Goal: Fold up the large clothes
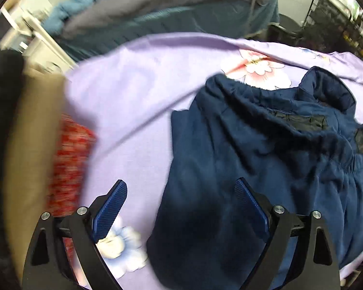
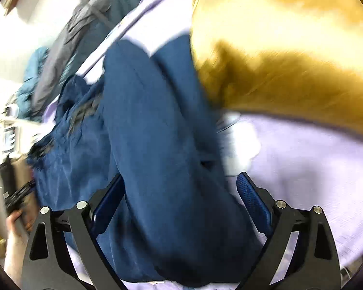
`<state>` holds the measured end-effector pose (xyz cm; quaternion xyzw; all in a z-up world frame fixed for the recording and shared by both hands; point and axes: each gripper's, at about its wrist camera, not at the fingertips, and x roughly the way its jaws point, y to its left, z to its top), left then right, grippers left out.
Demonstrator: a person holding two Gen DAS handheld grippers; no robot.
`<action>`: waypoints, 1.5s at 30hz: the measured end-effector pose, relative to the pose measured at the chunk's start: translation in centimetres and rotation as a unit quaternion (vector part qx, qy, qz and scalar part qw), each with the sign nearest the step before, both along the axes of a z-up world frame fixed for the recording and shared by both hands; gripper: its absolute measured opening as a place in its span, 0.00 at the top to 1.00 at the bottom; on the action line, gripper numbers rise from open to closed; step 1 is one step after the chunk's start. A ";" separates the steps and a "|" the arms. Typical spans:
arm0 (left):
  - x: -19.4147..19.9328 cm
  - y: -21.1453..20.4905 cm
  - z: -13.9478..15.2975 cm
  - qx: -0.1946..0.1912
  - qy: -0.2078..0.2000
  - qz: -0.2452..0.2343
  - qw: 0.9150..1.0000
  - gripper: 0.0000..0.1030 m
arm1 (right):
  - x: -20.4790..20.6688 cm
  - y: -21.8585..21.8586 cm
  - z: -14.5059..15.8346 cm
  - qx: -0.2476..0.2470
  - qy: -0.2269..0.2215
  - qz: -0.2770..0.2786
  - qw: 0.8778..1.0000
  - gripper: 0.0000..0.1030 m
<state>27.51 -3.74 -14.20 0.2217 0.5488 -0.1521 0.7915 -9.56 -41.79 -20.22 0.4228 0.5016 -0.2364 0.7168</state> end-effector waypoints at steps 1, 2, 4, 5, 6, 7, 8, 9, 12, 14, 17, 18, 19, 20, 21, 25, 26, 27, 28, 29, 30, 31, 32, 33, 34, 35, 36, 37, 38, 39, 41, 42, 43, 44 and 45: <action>-0.8 0.0 0.8 -0.007 0.000 -0.006 1.000 0.12 | -0.1 0.3 1.6 -0.026 0.003 0.000 1.000 0.12; -1.9 -0.1 1.7 -0.018 0.007 -0.012 1.000 0.07 | 0.0 0.8 3.3 -0.053 0.007 0.005 0.999 0.12; -4.7 -0.6 3.0 -0.026 0.023 -0.027 0.999 0.07 | 0.6 2.4 6.1 -0.118 0.039 0.030 0.992 0.12; -6.0 -0.9 3.3 -0.025 0.030 -0.031 0.999 0.07 | 1.2 3.4 7.3 -0.142 0.055 0.046 0.987 0.12; -7.3 -1.4 3.6 -0.024 0.036 -0.035 0.998 0.07 | 1.7 4.1 7.9 -0.152 0.066 0.062 0.984 0.12; -8.5 -1.7 3.9 -0.023 0.042 -0.041 0.998 0.07 | 2.5 5.4 8.6 -0.150 0.071 0.091 0.982 0.12; -9.2 -2.0 4.0 -0.025 0.048 -0.046 0.997 0.07 | 3.2 6.5 9.2 -0.141 0.067 0.116 0.981 0.12; -10.5 -2.3 4.2 -0.029 0.062 -0.053 0.996 0.07 | 3.7 7.4 9.5 -0.135 0.066 0.135 0.979 0.12; -13.0 -2.3 4.4 -0.038 0.094 -0.054 0.993 0.07 | 5.7 11.9 10.8 -0.141 0.074 0.213 0.964 0.12; -14.8 -2.6 4.7 -0.035 0.099 -0.064 0.992 0.07 | 6.2 13.9 11.4 -0.146 0.078 0.237 0.957 0.12; -16.8 -2.8 5.2 -0.013 0.089 -0.070 0.993 0.07 | 5.8 16.1 12.6 -0.137 0.074 0.248 0.956 0.12; -17.5 -2.8 5.5 -0.011 0.088 -0.071 0.994 0.07 | 5.7 16.6 13.0 -0.130 0.075 0.248 0.957 0.12; -18.0 -2.8 5.6 -0.008 0.087 -0.073 0.994 0.07 | 5.6 16.9 13.1 -0.125 0.075 0.248 0.958 0.12; -18.3 -2.8 5.8 -0.004 0.084 -0.075 0.994 0.07 | 5.5 17.4 13.4 -0.121 0.075 0.248 0.958 0.12; -18.5 -2.8 5.9 0.002 0.080 -0.078 0.994 0.07 | 5.4 18.0 13.7 -0.121 0.076 0.248 0.958 0.12; -19.8 -2.6 6.3 0.021 0.068 -0.083 0.994 0.07 | 4.7 19.6 14.2 -0.137 0.090 0.254 0.953 0.12; -19.9 -2.6 6.5 0.020 0.068 -0.083 0.994 0.07 | 4.4 19.8 14.3 -0.143 0.092 0.255 0.952 0.12; -20.1 -2.5 6.5 0.019 0.066 -0.082 0.994 0.07 | 4.3 20.0 14.4 -0.145 0.093 0.254 0.952 0.12; -20.3 -2.4 6.6 0.023 0.064 -0.081 0.994 0.07 | 4.0 20.1 14.5 -0.146 0.093 0.252 0.952 0.12; -20.3 -2.4 6.5 0.027 0.063 -0.082 0.994 0.07 | 3.8 20.2 14.6 -0.148 0.094 0.250 0.952 0.12; -20.5 -2.4 6.6 0.029 0.062 -0.082 0.994 0.07 | 3.7 20.2 14.6 -0.151 0.095 0.250 0.952 0.12; -20.6 -2.3 6.6 0.027 0.061 -0.083 0.994 0.07 | 3.5 20.4 14.7 -0.157 0.097 0.250 0.951 0.12; -20.7 -2.3 6.7 0.023 0.061 -0.084 0.994 0.07 | 3.4 20.6 14.7 -0.160 0.097 0.251 0.950 0.12; -20.8 -2.3 6.8 0.020 0.062 -0.085 0.994 0.07 | 3.3 20.7 14.8 -0.161 0.096 0.251 0.950 0.12; -20.9 -2.3 6.9 0.020 0.061 -0.086 0.994 0.07 | 3.2 20.8 14.9 -0.163 0.095 0.251 0.949 0.12; -21.0 -2.3 7.0 0.021 0.059 -0.087 0.994 0.07 | 3.1 20.9 15.0 -0.166 0.095 0.251 0.949 0.12; -21.2 -2.4 7.1 0.024 0.056 -0.090 0.994 0.07 | 3.1 21.0 15.0 -0.171 0.095 0.251 0.948 0.12; -21.3 -2.5 7.1 0.027 0.054 -0.092 0.994 0.07 | 3.0 21.1 15.1 -0.174 0.097 0.251 0.947 0.12; -21.4 -2.6 7.1 0.030 0.052 -0.094 0.994 0.07 | 2.9 21.1 15.1 -0.176 0.097 0.251 0.947 0.12; -21.6 -2.7 7.0 0.031 0.052 -0.095 0.994 0.07 | 2.9 21.2 15.2 -0.177 0.097 0.250 0.947 0.12; -21.8 -2.7 7.1 0.032 0.051 -0.098 0.993 0.07 | 2.7 21.2 15.2 -0.178 0.097 0.249 0.947 0.12; -21.9 -2.8 7.1 0.032 0.051 -0.099 0.993 0.07 | 2.6 21.2 15.2 -0.179 0.098 0.249 0.947 0.12; -21.9 -2.8 7.1 0.032 0.050 -0.101 0.993 0.07 | 2.6 21.2 15.3 -0.180 0.098 0.248 0.947 0.12; -22.0 -2.8 7.2 0.032 0.049 -0.101 0.993 0.07 | 2.6 21.2 15.3 -0.180 0.098 0.247 0.947 0.12; -22.1 -2.8 7.2 0.032 0.049 -0.101 0.993 0.07 | 2.5 21.2 15.3 -0.180 0.099 0.247 0.947 0.12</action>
